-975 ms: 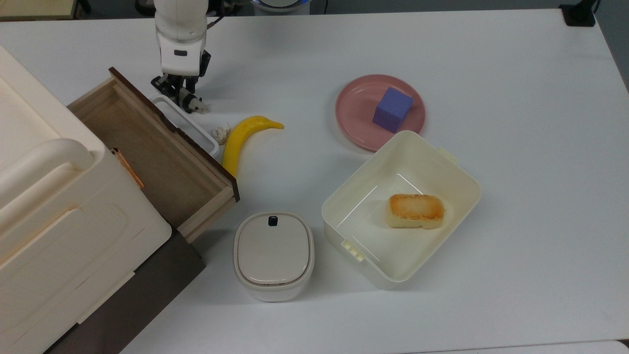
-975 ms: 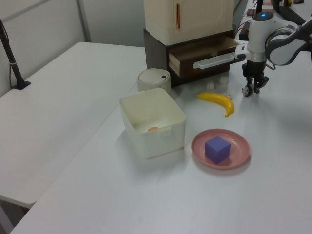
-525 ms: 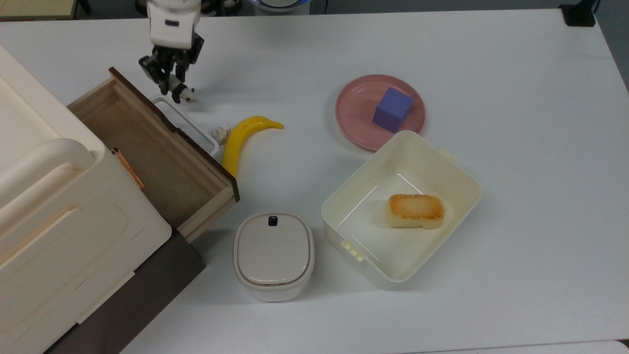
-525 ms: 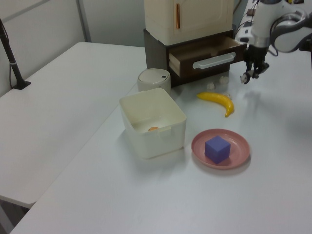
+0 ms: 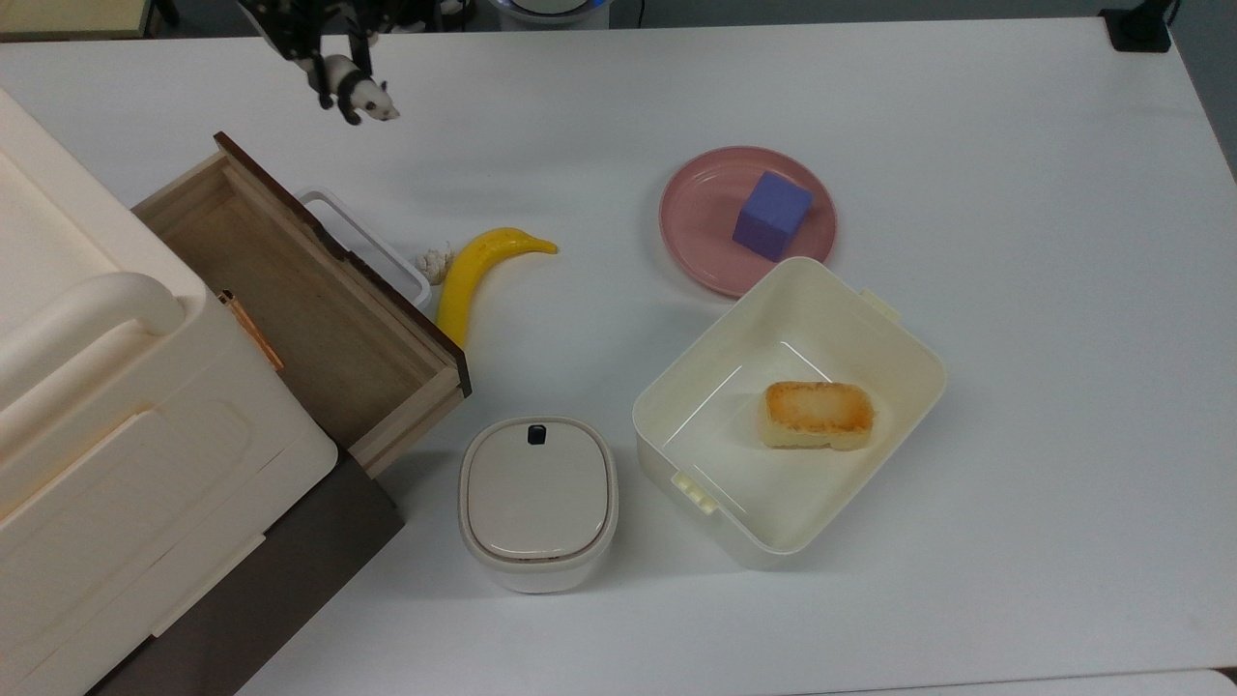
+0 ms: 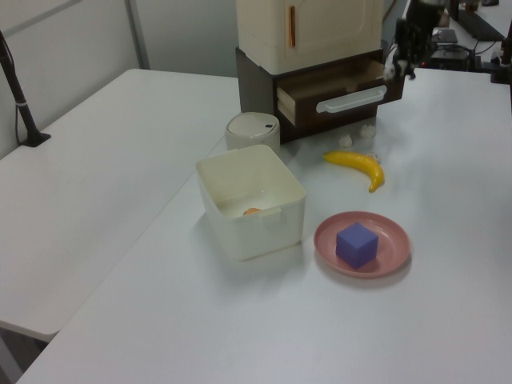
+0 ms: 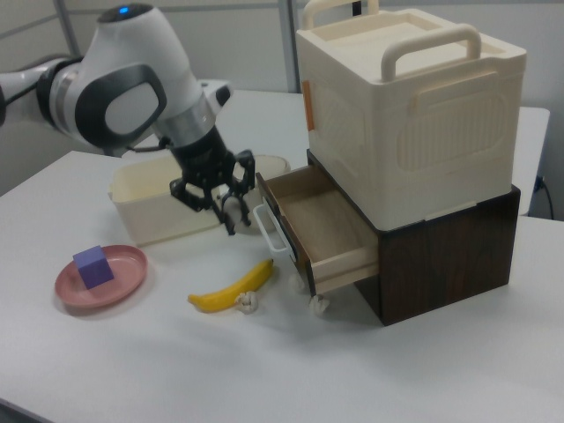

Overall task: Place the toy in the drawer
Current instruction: 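Carry the panda toy over the open drawer and lower it inside, then open the gripper to release the panda toy in the drawer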

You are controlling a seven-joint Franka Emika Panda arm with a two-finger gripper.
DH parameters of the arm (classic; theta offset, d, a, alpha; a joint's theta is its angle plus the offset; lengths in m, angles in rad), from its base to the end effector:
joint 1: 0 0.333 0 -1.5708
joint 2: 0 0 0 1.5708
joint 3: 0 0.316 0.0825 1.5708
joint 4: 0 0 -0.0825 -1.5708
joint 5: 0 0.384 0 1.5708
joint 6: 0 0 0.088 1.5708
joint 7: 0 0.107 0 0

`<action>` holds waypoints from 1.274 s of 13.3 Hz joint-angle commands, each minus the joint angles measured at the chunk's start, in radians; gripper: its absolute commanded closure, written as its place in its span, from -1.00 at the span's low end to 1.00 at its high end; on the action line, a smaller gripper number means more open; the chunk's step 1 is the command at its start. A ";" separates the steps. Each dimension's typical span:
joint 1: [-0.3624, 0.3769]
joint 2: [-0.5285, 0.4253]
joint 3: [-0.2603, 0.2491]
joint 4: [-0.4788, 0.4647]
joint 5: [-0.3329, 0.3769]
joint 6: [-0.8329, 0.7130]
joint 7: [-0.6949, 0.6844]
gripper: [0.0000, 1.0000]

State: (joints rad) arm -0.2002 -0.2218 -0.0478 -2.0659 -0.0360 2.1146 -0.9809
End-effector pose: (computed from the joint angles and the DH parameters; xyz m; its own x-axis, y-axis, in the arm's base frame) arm 0.4998 -0.1301 0.5555 0.7171 0.6851 0.1284 0.6491 -0.7235 0.2352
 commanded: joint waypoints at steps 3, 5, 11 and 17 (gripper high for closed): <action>0.004 0.302 -0.113 0.330 0.079 0.042 -0.012 0.55; 0.002 0.409 -0.126 0.404 0.084 0.082 0.002 0.55; 0.012 0.548 -0.123 0.400 0.028 0.235 0.111 0.35; 0.036 0.483 -0.115 0.388 0.031 0.211 0.247 -1.00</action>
State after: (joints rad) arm -0.1903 0.3045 -0.1565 -1.6926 0.0117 2.3120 -0.8066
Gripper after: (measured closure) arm 0.344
